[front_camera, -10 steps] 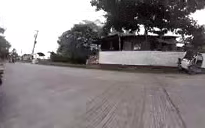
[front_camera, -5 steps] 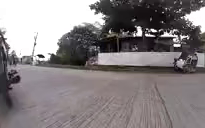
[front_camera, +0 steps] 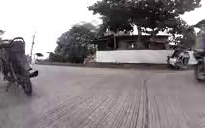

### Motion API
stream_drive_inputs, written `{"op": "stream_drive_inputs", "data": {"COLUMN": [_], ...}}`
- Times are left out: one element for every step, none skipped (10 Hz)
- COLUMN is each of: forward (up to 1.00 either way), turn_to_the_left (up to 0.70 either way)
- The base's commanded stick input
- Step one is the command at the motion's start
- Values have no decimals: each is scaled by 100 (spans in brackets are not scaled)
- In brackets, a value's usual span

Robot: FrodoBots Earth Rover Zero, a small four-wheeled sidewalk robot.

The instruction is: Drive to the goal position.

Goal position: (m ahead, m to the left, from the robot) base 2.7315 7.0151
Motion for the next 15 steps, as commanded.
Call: {"op": "stream_drive_inputs", "data": {"forward": [0,0,0,0,-50,-70,-70,-70,-70,-70,-70,-70,-70,-53,0], "turn_to_the_left": [0,0,0,0,0,0,0,0,0,0,0,0,0,0,0]}}
